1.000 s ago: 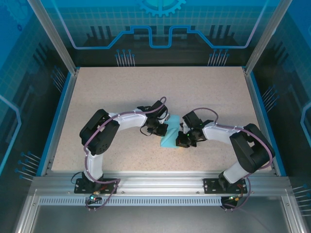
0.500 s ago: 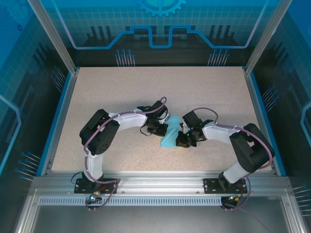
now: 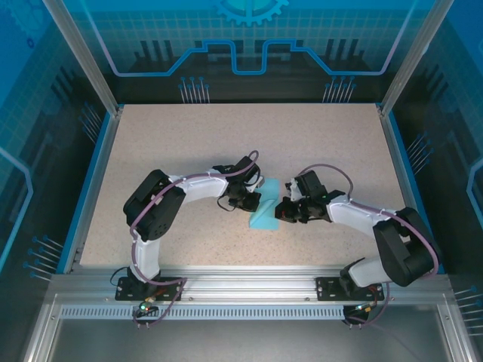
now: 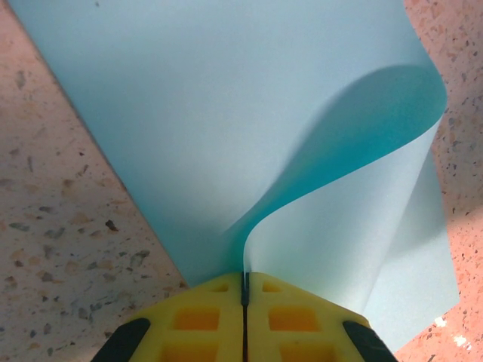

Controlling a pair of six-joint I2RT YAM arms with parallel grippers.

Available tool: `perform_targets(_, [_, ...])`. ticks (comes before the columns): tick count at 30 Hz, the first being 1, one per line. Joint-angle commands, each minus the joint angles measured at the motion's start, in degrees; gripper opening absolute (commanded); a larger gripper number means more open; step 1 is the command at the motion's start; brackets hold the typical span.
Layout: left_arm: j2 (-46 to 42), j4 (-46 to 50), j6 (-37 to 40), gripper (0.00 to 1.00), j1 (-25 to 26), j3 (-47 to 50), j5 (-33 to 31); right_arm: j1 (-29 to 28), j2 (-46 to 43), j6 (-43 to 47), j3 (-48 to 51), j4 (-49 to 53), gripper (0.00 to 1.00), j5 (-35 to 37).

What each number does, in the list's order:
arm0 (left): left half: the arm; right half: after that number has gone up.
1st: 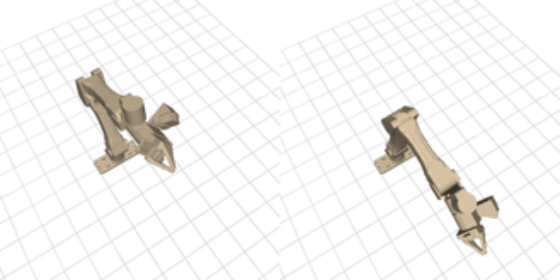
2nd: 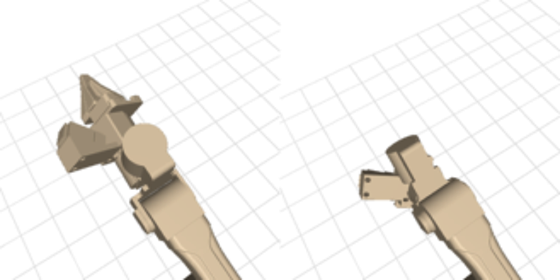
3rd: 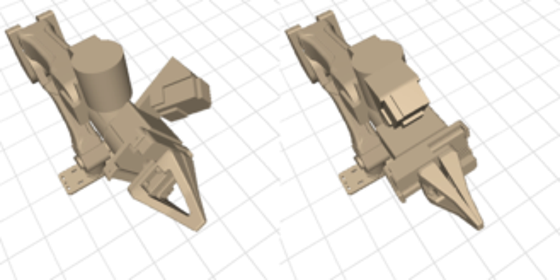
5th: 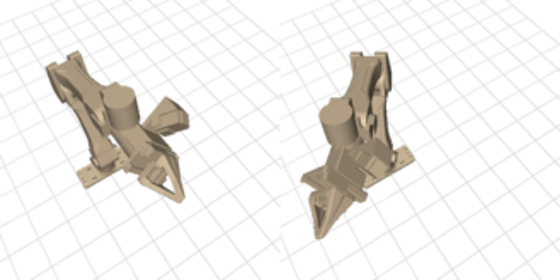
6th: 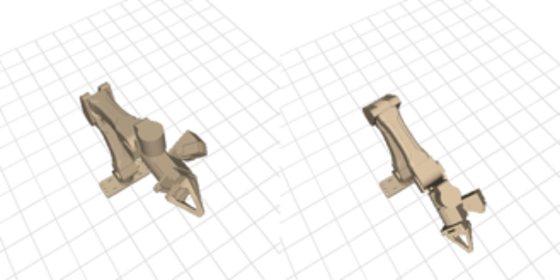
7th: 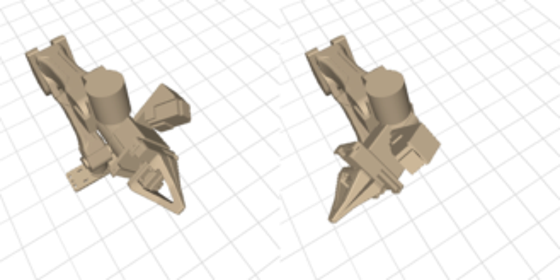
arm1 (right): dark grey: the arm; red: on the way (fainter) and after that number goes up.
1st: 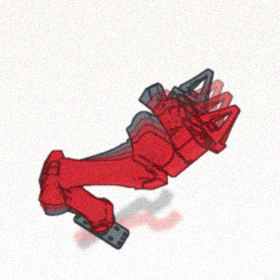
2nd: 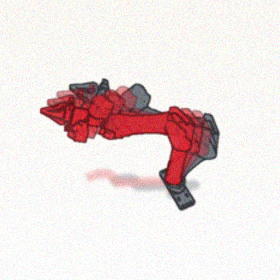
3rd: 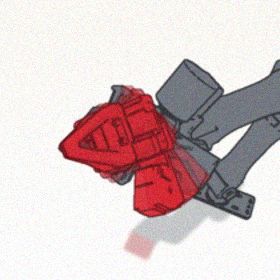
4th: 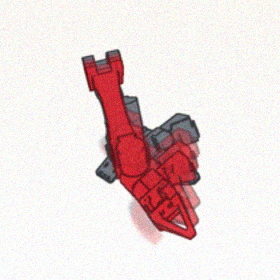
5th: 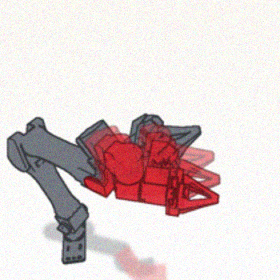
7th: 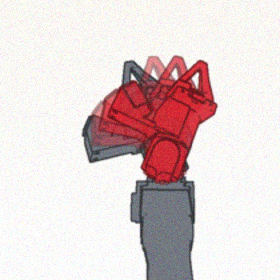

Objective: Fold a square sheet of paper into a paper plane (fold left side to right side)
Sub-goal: Fold the triangle a second time at the center of the table.

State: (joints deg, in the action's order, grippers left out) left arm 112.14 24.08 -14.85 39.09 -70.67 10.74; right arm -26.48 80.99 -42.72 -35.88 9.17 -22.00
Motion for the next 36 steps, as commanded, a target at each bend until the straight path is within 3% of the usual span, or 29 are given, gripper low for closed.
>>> perform_targets(1, [1.1,0.4,0.9,0.08,-0.4,1.9,-0.7,0.7,0.6,-2.7,0.7,-8.5,0.0,-3.4])
perform_targets(14, [1.4,0.6,1.1,0.08,0.2,1.4,-0.8,-0.1,9.6,-5.4,-3.8,-15.6,0.0,-4.8])
perform_targets(36, [1.9,1.5,1.5,0.08,0.8,0.5,-1.4,-1.8,17.2,-2.6,-7.6,-10.7,0.0,-2.6])
